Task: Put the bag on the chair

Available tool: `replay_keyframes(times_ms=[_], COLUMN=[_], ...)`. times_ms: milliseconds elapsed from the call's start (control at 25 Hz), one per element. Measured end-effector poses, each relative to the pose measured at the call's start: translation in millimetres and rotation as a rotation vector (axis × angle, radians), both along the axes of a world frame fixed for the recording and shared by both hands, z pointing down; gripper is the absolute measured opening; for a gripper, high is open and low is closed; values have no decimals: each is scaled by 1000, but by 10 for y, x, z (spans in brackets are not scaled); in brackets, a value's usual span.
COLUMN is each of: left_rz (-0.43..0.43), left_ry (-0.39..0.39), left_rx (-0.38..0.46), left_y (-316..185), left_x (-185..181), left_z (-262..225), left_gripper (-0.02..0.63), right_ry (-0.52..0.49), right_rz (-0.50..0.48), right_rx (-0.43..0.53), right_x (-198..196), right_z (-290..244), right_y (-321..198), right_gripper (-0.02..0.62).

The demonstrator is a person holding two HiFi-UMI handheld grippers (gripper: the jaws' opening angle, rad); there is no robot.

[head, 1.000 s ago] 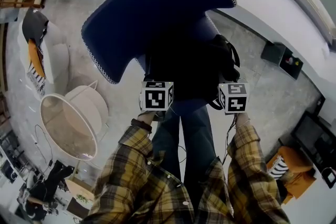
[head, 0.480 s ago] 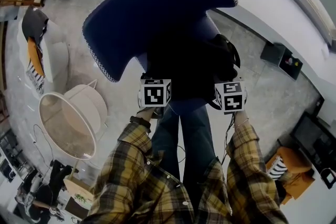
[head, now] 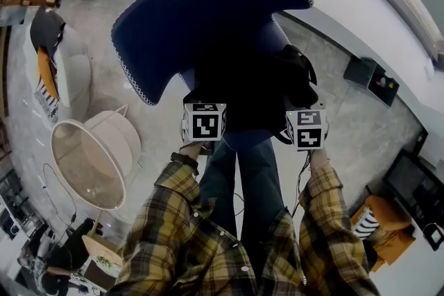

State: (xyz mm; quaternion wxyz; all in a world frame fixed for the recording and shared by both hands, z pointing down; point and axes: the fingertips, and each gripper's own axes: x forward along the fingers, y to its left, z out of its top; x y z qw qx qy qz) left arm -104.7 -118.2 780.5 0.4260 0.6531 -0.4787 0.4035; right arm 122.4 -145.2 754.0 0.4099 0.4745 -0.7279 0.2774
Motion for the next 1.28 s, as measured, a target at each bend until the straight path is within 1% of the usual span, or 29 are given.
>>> replay_keyframes(times_ms=[200, 520, 720, 880, 1120, 1280], left_rz=[36, 23, -13, -30, -6, -8], left_ry=[-34, -52, -44, -18, -4, 27], left_rx=[62, 120, 157, 198, 305, 360], left_y=[-99, -189, -222, -296, -367, -387], left_x=[28, 56, 49, 125, 333, 399], left_z=[-143, -504, -837, -1160, -1738, -2176], left_gripper=[253, 253, 252, 252, 252, 250], right_ry=[-13, -49, -84, -115, -198, -248], right_rz=[22, 59, 55, 53, 40, 20], right_rx=[14, 24, 26, 29, 48, 94], right_x=[69, 113, 53, -15, -149, -269], right_z=[-96, -360, -659, -942, -1435, -1876], right_y=[-9, 68, 129, 148, 135, 134], right_gripper=[265, 265, 265, 265, 265, 264])
